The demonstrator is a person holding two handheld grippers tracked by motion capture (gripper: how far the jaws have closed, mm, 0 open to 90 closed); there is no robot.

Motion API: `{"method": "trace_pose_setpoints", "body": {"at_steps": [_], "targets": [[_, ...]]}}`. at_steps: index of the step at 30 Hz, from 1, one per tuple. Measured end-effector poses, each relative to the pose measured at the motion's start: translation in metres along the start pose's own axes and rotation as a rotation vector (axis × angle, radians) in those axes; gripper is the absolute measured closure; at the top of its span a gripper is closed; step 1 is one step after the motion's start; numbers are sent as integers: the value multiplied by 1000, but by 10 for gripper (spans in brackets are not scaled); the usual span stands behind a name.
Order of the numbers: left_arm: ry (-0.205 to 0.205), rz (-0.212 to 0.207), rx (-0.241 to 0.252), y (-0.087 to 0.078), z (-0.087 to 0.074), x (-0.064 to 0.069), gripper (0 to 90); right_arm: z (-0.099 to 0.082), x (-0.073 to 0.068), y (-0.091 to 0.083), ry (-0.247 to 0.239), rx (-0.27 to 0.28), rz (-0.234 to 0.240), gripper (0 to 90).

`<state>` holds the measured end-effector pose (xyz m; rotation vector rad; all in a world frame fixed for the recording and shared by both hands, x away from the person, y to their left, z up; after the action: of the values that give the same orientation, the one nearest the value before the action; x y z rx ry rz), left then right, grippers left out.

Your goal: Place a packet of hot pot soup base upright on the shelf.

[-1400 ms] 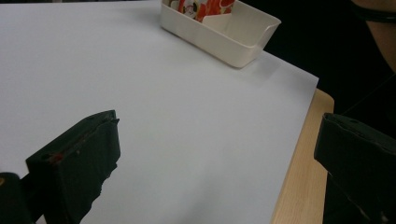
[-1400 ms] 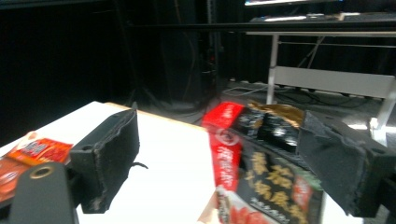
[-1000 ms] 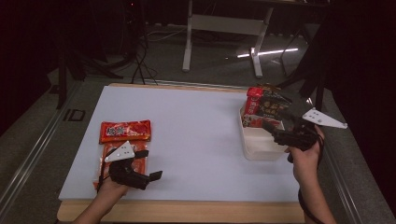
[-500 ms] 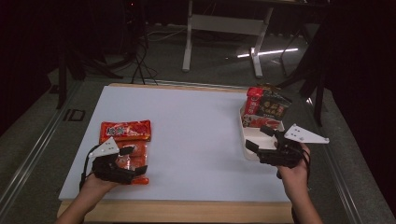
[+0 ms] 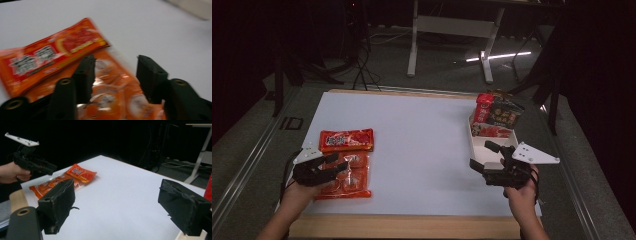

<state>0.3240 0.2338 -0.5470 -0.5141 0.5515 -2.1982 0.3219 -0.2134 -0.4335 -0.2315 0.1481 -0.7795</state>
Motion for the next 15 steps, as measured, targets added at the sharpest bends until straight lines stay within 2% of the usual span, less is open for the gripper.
{"method": "trace_pose_setpoints", "body": {"at_steps": [2,3,4,8,10,11,13,15], "targets": [[-23,47,-13,-1,-4,-14,625,-2,0,1,-2,-3,-4,138],[-29,70,-22,-2,-6,-20,647,-3,-1,1,4,-7,1,138],[-42,81,-35,-2,-9,-25,701,-3,-1,2,6,-9,4,138],[-45,177,-81,-5,-19,-44,800,-6,-2,5,6,-15,10,139],[-60,181,-103,-5,-24,-50,868,-7,-2,6,7,-21,13,139],[-60,201,-116,-5,-27,-53,885,-8,-3,7,5,-26,14,139],[-68,207,-129,-5,-29,-55,899,-8,-4,8,1,-29,18,139],[-73,234,-145,-4,-33,-62,899,-9,-5,8,-3,-32,23,139]]}}
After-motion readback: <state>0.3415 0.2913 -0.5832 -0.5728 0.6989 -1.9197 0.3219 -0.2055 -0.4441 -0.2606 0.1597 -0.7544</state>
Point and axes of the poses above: each handheld gripper's, and its own axes: y roughly forward along the jaws, z roughly out of its top, x roughly to its right, the point moved 8 cm from there along y, roughly forward along the jaws, and after that the axes turned 7 degrees about -z, right-handed, at the moved point
